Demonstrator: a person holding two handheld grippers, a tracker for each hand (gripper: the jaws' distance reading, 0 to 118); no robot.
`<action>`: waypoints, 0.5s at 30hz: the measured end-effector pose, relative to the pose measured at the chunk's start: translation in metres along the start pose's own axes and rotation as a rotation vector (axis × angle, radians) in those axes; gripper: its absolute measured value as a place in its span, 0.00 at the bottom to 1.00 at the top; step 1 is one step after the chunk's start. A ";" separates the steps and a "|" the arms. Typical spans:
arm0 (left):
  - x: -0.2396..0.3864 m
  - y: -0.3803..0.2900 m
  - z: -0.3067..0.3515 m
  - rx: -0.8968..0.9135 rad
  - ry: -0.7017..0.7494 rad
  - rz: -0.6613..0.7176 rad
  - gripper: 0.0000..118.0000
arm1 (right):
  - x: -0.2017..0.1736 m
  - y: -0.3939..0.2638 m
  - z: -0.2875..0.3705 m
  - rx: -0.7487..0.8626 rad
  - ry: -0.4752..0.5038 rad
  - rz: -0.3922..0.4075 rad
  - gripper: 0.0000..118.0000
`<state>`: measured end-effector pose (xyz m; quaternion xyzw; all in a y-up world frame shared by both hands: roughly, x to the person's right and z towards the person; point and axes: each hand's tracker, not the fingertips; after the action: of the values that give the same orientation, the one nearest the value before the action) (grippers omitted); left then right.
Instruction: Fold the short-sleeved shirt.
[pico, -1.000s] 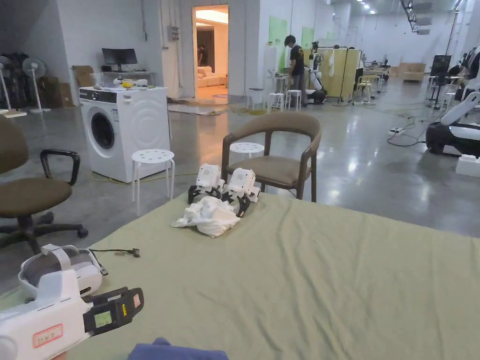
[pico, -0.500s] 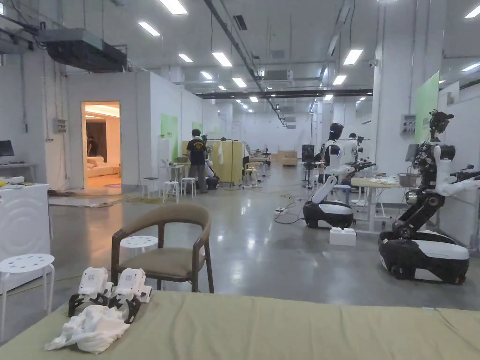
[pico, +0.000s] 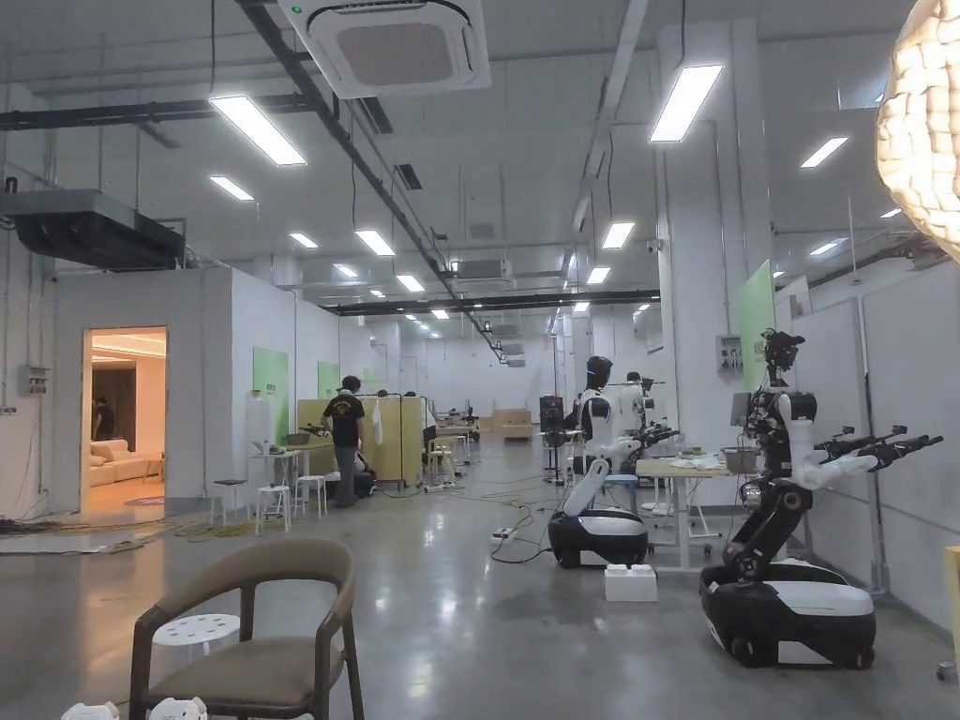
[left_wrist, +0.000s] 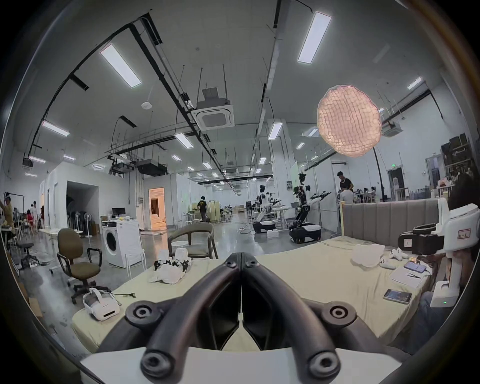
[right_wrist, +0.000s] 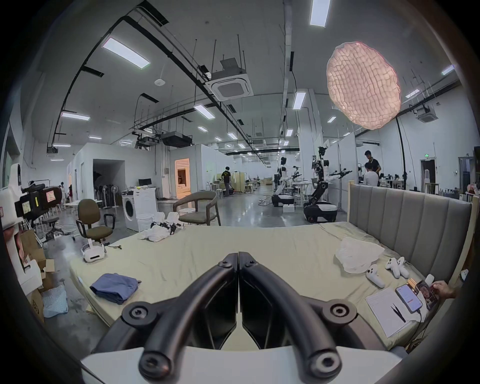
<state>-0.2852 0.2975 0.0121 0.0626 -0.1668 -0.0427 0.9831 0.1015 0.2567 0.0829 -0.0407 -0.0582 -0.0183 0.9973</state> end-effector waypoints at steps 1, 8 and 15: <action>0.000 0.000 -0.001 0.001 -0.005 0.009 0.00 | -0.001 0.000 0.000 0.001 0.002 -0.001 0.00; 0.011 -0.001 -0.012 -0.025 -0.009 0.043 0.00 | 0.000 0.003 -0.003 -0.007 0.027 -0.016 0.00; 0.010 0.003 -0.015 -0.029 -0.013 0.033 0.00 | -0.001 0.004 -0.004 -0.017 0.028 -0.043 0.00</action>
<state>-0.2708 0.3013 0.0016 0.0455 -0.1738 -0.0293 0.9833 0.1009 0.2605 0.0784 -0.0477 -0.0447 -0.0408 0.9970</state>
